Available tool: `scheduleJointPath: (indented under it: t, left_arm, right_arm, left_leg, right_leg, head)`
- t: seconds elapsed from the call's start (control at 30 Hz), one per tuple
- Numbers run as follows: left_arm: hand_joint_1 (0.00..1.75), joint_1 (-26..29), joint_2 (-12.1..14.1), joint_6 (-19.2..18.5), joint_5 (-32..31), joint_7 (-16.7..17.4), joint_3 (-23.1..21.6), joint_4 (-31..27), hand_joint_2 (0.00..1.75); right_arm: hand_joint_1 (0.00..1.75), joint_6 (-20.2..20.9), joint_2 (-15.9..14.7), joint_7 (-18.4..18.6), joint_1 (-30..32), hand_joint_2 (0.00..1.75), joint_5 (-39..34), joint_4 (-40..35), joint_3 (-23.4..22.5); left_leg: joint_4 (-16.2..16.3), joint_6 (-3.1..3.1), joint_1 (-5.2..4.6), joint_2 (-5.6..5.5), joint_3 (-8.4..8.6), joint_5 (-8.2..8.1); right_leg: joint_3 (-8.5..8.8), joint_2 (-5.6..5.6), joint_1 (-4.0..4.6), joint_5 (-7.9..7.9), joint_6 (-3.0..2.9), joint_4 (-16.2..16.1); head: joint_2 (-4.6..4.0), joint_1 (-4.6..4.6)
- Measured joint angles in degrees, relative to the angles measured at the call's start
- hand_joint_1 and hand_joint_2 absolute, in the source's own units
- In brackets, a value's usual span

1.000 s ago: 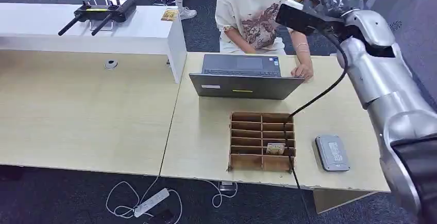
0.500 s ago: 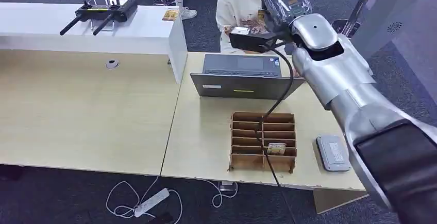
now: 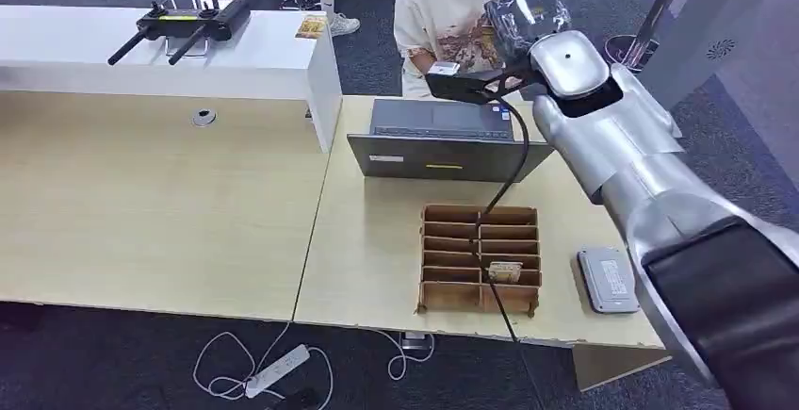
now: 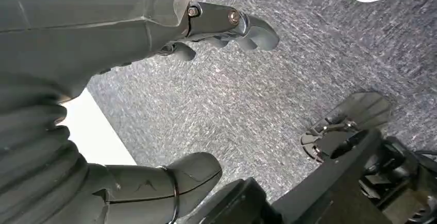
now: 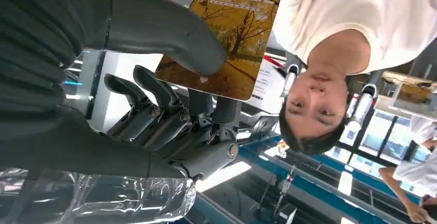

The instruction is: Pass the card to the sensor for recognition and then transmit it.

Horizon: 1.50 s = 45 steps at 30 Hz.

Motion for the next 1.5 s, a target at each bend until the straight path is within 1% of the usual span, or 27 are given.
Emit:
scheduleJointPath:
  t: [0.4, 0.43, 0.47, 0.5, 0.53, 0.7, 0.97, 1.1, 1.13, 1.17, 1.23, 1.37, 1.5]
  left_arm:
    - [0.0, -0.9, -0.6, -1.0, -1.6, 0.8, 0.5, -0.2, 1.75]
    - [0.0, -1.0, -0.6, -1.0, -1.7, 0.8, 0.5, -0.2, 1.75]
    - [0.0, -1.0, -0.6, -1.0, -1.8, 0.8, 0.5, -0.2, 1.75]
    - [0.0, -1.0, -0.6, -1.0, -1.9, 0.8, 0.5, -0.2, 1.75]
    - [0.0, -1.0, -0.6, -1.0, -2.0, 0.8, 0.6, -0.2, 1.75]
    - [0.0, -1.0, -0.8, -1.1, -2.4, 0.9, 0.9, -0.2, 1.75]
    - [0.0, -1.1, -1.1, -1.1, -3.7, 1.0, 1.9, -0.2, 1.75]
    - [0.0, -1.1, -1.2, -1.0, -4.7, 1.1, 2.6, -0.2, 1.75]
    - [0.0, -1.1, -1.2, -1.0, -5.0, 1.1, 2.9, -0.2, 1.75]
    - [0.0, -1.1, -1.3, -0.9, -5.4, 1.1, 3.3, -0.2, 1.75]
    - [0.0, -1.1, -1.4, -0.7, -5.8, 1.2, 3.7, -0.2, 1.75]
    - [0.0, -1.0, -1.5, -0.1, -6.5, 1.3, 5.0, -0.2, 1.75]
    - [0.0, -0.7, -1.4, 0.5, -6.8, 0.8, 6.2, -0.2, 1.75]
  right_arm:
    - [1.75, 0.3, -0.4, 0.6, 0.0, 1.75, 1.2, 1.4, -0.2]
    - [1.5, 0.4, -0.4, 0.6, 0.0, 1.75, 1.2, 1.4, -0.2]
    - [1.1, 0.4, -0.4, 0.6, 0.0, 1.75, 1.2, 1.5, -0.3]
    - [1.1, 0.4, -0.4, 0.6, 0.0, 1.75, 1.2, 1.6, -0.4]
    - [0.0, 0.4, -0.4, 0.6, 0.0, 1.75, 1.2, 1.6, -0.4]
    - [0.0, 0.4, -0.4, 1.2, 0.0, 1.75, 1.9, 1.9, -0.7]
    - [0.0, -0.3, -0.7, 1.6, 0.0, 1.75, 1.2, 1.9, -3.5]
    - [0.0, -2.3, -1.0, 1.2, 0.0, 1.75, -0.2, 1.8, -5.8]
    - [0.0, -3.4, -1.1, 0.8, 0.1, 1.75, -1.8, 1.6, -6.8]
    - [0.0, -5.1, -1.3, -0.1, 0.4, 1.75, -4.5, 1.2, -9.0]
    - [0.0, -6.9, -1.7, -1.9, 0.5, 1.75, -7.6, 0.4, -12.8]
    - [0.0, -8.9, -3.2, -6.7, 1.0, 1.75, -11.4, -1.2, -19.8]
    - [0.0, -10.1, -4.7, -11.4, 2.1, 1.75, -14.1, -2.2, -24.5]
  left_leg:
    - [0.0, 0.0, -0.01, 0.01, 0.01, 0.0]
    - [0.0, 0.0, -0.01, 0.01, 0.01, 0.0]
    - [0.0, 0.0, -0.01, 0.01, 0.01, 0.0]
    - [0.0, 0.0, 0.0, 0.02, 0.01, 0.0]
    - [0.0, 0.0, 0.0, 0.02, 0.01, 0.0]
    - [0.0, 0.0, -0.01, 0.03, 0.01, 0.0]
    - [0.0, 0.0, -0.02, 0.03, 0.01, 0.0]
    - [0.0, 0.0, -0.01, 0.02, 0.02, 0.0]
    - [0.0, 0.0, -0.01, 0.02, 0.01, 0.0]
    - [0.0, 0.0, -0.01, 0.02, 0.01, 0.0]
    - [0.0, 0.0, -0.01, 0.01, 0.01, 0.0]
    - [0.0, 0.0, -0.02, -0.01, 0.0, 0.0]
    - [0.0, 0.0, -0.02, -0.01, -0.01, -0.01]
  right_leg:
    - [-0.01, 0.02, -0.01, 0.0, 0.0, 0.0]
    - [-0.01, 0.02, -0.01, 0.0, 0.0, 0.0]
    - [-0.01, 0.02, -0.01, 0.0, 0.0, 0.0]
    - [-0.01, 0.02, -0.01, 0.0, 0.0, 0.0]
    - [-0.01, 0.02, 0.0, 0.0, 0.0, 0.0]
    - [-0.01, 0.02, -0.01, 0.0, 0.0, 0.0]
    - [-0.01, 0.02, -0.02, 0.0, 0.0, 0.0]
    - [-0.01, 0.02, -0.01, 0.0, 0.0, 0.0]
    - [-0.02, 0.02, -0.01, 0.0, 0.0, 0.0]
    - [-0.01, 0.02, -0.01, 0.0, 0.0, 0.0]
    - [-0.01, 0.01, -0.01, 0.0, 0.0, 0.0]
    - [0.0, 0.0, -0.02, 0.0, 0.0, 0.0]
    - [0.01, -0.01, -0.03, 0.01, 0.0, 0.0]
  head:
    - [0.0, 0.0]
    - [0.0, 0.0]
    - [0.0, 0.0]
    - [0.0, 0.0]
    - [0.0, 0.0]
    - [0.0, 0.0]
    - [0.0, 0.0]
    - [0.0, 0.0]
    - [0.0, 0.0]
    - [0.0, 0.0]
    - [0.0, -0.02]
    - [0.0, 0.0]
    - [0.0, 0.0]
